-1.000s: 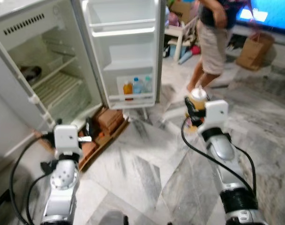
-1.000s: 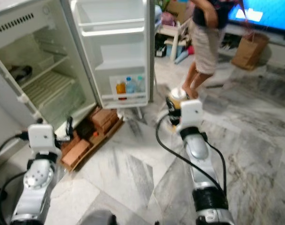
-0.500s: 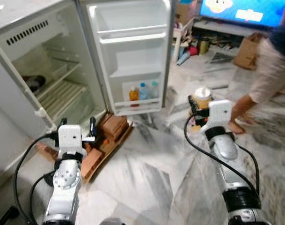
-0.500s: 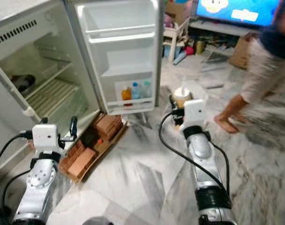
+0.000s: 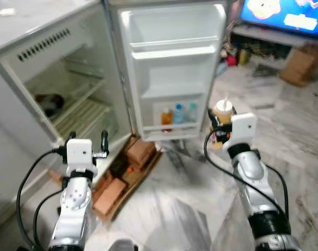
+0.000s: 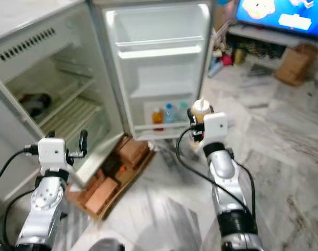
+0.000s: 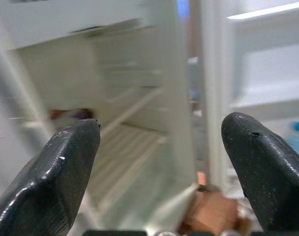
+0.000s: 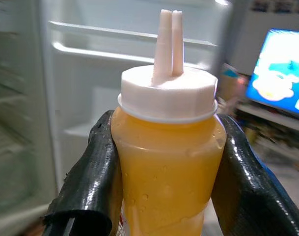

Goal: Restocking fridge

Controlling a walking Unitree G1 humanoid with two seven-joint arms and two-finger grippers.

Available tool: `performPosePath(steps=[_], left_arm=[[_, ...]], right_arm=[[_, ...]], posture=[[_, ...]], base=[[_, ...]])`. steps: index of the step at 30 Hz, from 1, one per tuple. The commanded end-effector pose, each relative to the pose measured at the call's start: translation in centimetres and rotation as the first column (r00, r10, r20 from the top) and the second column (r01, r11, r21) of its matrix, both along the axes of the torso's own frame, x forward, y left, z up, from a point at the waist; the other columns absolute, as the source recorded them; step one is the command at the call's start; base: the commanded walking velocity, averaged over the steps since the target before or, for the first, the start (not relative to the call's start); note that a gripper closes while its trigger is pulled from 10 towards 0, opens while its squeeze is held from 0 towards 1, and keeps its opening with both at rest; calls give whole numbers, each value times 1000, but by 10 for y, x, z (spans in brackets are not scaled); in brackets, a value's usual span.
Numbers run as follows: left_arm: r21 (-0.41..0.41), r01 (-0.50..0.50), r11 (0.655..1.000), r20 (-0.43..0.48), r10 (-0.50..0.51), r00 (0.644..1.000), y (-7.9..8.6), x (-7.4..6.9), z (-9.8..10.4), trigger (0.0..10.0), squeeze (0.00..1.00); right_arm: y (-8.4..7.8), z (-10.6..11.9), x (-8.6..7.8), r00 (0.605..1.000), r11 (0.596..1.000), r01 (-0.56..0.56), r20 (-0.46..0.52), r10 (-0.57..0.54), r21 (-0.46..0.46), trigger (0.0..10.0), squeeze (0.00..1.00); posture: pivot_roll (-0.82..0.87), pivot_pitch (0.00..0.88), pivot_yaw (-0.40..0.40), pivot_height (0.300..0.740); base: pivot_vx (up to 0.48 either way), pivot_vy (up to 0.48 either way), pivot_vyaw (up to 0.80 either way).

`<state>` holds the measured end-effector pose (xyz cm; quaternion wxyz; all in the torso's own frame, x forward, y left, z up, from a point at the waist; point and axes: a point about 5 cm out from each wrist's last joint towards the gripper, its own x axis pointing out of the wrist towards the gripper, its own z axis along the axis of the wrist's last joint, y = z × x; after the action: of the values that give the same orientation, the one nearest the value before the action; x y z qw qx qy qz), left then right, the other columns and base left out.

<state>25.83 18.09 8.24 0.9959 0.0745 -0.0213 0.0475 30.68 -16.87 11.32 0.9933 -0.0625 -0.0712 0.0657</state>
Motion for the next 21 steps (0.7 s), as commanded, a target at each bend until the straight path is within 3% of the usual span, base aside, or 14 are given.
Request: performPosePath(steps=[1, 7, 17, 21], left_arm=[[22, -35, 999, -3, 35, 999, 12, -2, 0, 10000, 0], [25, -40, 999, 5, 40, 999, 12, -2, 2, 10000, 0], [6, 41, 999, 18, -41, 999, 6, -2, 5, 10000, 0], [1, 68, 998, 28, -68, 997, 4, -2, 7, 10000, 0]], right_arm=[[18, 10, 4, 997, 998, -60, 42, 59, 12, 10000, 0], [16, 9, 4, 998, 999, -50, 39, 49, 16, 10000, 0], [17, 11, 6, 998, 999, -41, 46, 40, 13, 10000, 0], [18, 14, 8, 998, 999, -38, 54, 37, 11, 10000, 0]], posture=[[126, 26, 10, 740], [125, 29, 12, 740], [124, 44, 19, 740], [125, 43, 23, 740]], base=[[322, 356, 800], [0, 0, 160], [0, 0, 0], [291, 0, 0]])
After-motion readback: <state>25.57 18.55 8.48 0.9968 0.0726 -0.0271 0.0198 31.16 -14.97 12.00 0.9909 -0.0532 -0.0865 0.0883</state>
